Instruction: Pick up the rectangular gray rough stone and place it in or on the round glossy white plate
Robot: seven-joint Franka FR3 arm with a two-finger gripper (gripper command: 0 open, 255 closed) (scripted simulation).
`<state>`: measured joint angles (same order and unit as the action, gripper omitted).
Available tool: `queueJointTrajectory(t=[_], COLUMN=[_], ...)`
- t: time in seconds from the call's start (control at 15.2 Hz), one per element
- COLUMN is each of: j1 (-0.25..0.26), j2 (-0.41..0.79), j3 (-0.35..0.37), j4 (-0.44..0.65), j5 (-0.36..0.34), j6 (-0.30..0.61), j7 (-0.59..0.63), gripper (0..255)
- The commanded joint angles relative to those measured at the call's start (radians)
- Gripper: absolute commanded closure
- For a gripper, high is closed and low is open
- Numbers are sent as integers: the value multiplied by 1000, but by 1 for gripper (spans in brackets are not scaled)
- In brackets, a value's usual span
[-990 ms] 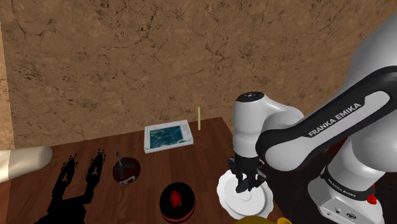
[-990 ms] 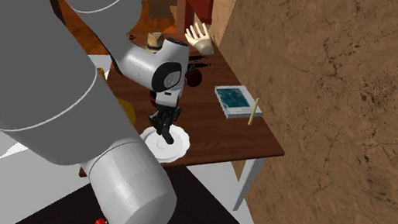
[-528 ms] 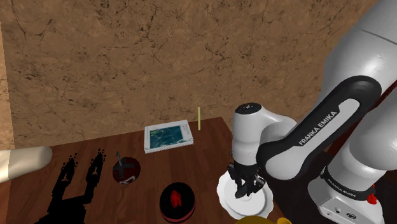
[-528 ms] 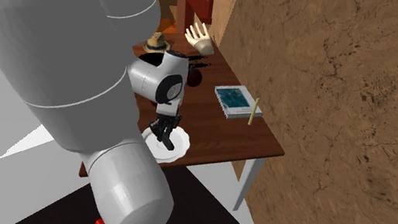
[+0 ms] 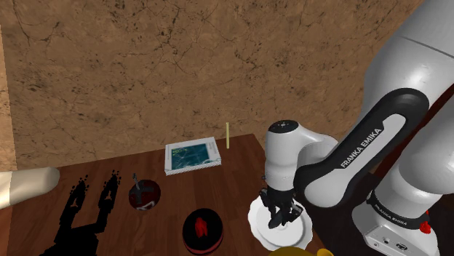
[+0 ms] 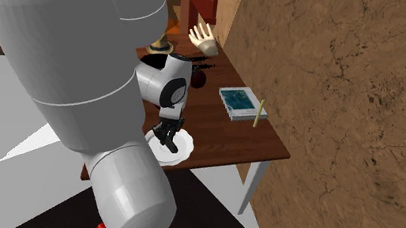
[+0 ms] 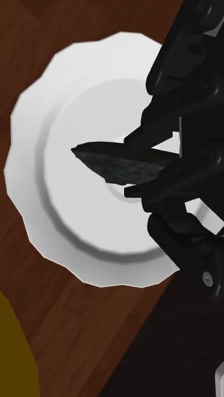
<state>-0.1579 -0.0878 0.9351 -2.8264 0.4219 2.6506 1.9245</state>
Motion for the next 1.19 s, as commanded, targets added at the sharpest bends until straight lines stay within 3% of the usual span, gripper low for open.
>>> queueJointTrajectory(t=[0.0,0.33,0.46,0.59,1.12], j1=[0,0,37,66,68], j2=[0,0,-126,-218,-218], j3=[0,0,-33,-74,-77], j4=[0,0,16,33,33], j5=[0,0,94,125,123], j6=[0,0,-127,-232,-231], j7=[0,0,-70,-97,-96], gripper=[0,0,0,0,0])
